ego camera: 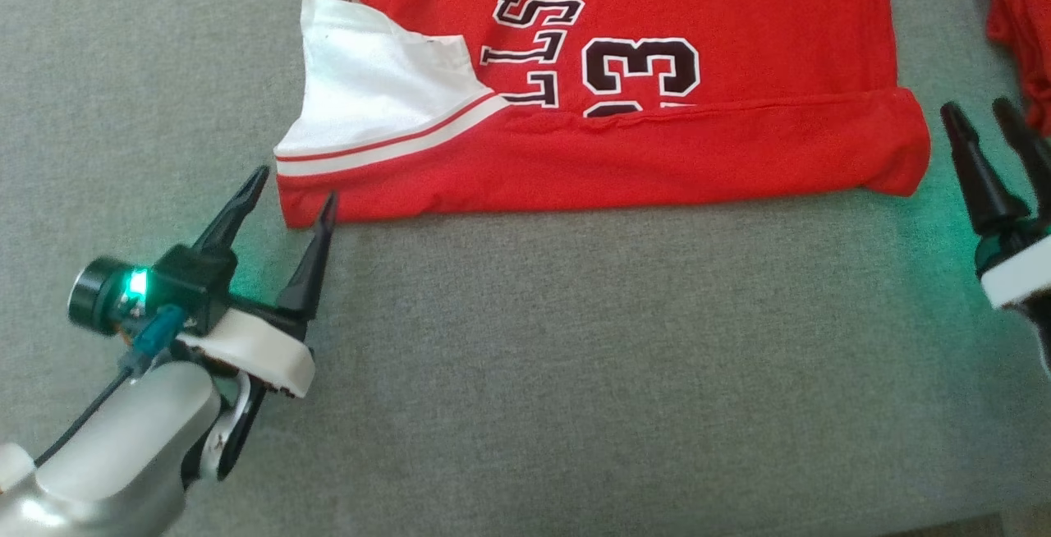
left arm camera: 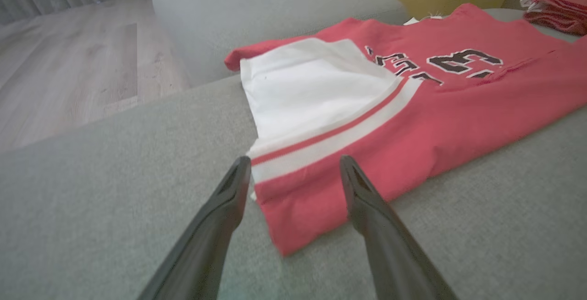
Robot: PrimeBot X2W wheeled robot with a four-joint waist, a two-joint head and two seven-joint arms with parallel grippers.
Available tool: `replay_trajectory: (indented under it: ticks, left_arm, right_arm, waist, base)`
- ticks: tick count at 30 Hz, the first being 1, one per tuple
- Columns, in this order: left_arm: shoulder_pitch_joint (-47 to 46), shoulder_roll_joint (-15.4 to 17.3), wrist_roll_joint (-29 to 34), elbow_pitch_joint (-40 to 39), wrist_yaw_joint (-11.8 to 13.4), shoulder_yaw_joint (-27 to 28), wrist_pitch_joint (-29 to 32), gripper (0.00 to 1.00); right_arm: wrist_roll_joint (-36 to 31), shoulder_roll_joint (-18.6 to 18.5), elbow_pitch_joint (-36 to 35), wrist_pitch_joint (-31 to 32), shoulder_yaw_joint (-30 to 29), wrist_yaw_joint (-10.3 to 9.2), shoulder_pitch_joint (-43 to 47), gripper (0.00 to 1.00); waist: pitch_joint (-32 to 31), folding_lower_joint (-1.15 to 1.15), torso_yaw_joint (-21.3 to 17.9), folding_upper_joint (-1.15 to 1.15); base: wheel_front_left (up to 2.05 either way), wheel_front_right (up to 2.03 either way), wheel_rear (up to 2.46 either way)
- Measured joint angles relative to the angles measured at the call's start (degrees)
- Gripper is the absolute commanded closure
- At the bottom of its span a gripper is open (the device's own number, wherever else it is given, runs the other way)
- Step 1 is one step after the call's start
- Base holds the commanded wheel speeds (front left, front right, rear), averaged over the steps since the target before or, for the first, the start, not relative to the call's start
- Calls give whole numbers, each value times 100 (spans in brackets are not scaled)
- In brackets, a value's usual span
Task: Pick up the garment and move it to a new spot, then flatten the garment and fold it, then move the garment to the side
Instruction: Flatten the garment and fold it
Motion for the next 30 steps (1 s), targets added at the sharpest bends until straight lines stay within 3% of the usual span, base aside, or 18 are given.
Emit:
replay_trajectory:
  ticks: [6,14,15,16,17,21,29,30]
  left_arm:
    - [159,-268,-234,528,23,270,-52,0]
    - [126,-608,-327,1194,-489,333,-99,0]
    - [104,-623,-327,1258,-567,333,-101,26]
    - [80,-635,-327,1312,-662,324,-101,75]
    - [48,-643,-327,1359,-754,299,-98,100]
    - [-3,-691,-328,1451,-980,260,-94,100]
    - [0,-770,-223,1452,-1060,265,-94,100]
    - [3,-771,-201,1446,-1080,265,-94,100]
  right_arm:
    - [-134,121,-93,0,-282,0,299,0]
    - [-204,193,-104,0,-358,0,355,0]
    - [-204,196,-98,0,-348,0,376,0]
    - [-204,205,-87,0,-341,0,400,0]
    - [-204,221,-66,0,-334,0,423,0]
    - [-246,265,67,0,-129,0,427,0]
    - [-225,436,681,13,280,0,282,0]
    - [-163,467,754,58,367,0,243,4]
  waist:
    - [-8,0,9,0]
    - [25,0,10,0]
    - [29,0,9,0]
    - [31,0,7,0]
    - [31,0,7,0]
    - [12,1,30,0]
    - [-57,1,126,0]
    - [-69,1,140,0]
  base:
    - [0,0,0]
    - [0,0,0]
    - [0,0,0]
    - [0,0,0]
    - [0,0,0]
    - [0,0,0]
    - [0,0,0]
    - [0,0,0]
